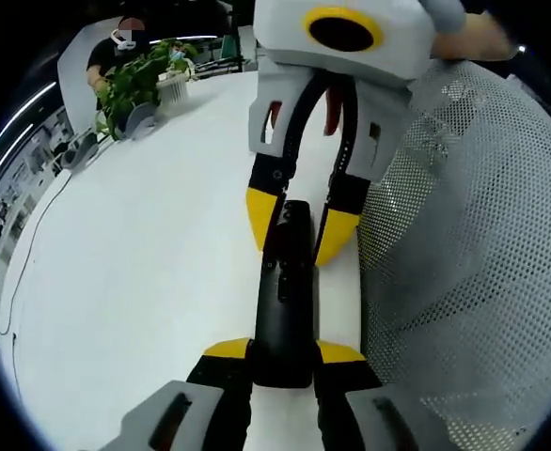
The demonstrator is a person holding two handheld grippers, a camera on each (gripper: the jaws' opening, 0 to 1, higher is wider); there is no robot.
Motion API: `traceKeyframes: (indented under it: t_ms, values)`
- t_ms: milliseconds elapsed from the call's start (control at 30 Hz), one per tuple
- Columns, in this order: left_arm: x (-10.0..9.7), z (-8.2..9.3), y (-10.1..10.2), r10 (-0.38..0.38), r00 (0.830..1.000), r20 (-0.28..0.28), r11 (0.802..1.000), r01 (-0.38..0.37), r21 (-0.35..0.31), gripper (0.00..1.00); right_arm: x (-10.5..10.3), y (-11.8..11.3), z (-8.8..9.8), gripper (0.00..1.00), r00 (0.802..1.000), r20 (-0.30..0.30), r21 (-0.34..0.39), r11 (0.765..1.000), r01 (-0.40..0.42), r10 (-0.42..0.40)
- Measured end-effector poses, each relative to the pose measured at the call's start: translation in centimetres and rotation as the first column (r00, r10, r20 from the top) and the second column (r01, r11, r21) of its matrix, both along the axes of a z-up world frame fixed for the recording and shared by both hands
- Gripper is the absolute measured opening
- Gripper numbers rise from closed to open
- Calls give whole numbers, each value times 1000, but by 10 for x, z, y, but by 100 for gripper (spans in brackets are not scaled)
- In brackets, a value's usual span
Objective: Press the specified remote control buttons in sequence, fully releasing each button before pressing the next.
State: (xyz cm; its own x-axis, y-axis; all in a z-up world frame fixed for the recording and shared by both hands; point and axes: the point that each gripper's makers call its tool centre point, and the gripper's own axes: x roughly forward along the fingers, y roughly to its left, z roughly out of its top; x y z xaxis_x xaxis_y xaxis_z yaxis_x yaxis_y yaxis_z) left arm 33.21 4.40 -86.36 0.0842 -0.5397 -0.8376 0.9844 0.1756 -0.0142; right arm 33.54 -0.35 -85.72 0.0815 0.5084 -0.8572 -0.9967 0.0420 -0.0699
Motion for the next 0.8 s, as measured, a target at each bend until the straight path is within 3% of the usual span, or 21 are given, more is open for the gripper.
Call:
traceKeyframes:
  t_ms: [233, 467, 800]
  values:
    - [0, 0, 0, 3, 1000, 0, 1000, -3, -2, 25, 1, -10, -1, 18, 1000, 12, -9, 1000, -23, 23]
    - [0, 0, 0, 6, 1000, 1, 1000, -6, -5, 25, 5, -23, -5, 21, 1000, 5, -27, 1000, 9, -9]
    - [1, 0, -1, 31, 1000, -6, 999, -31, -15, 25, 7, -25, -9, 22, 1000, -9, -26, 1000, 12, -12]
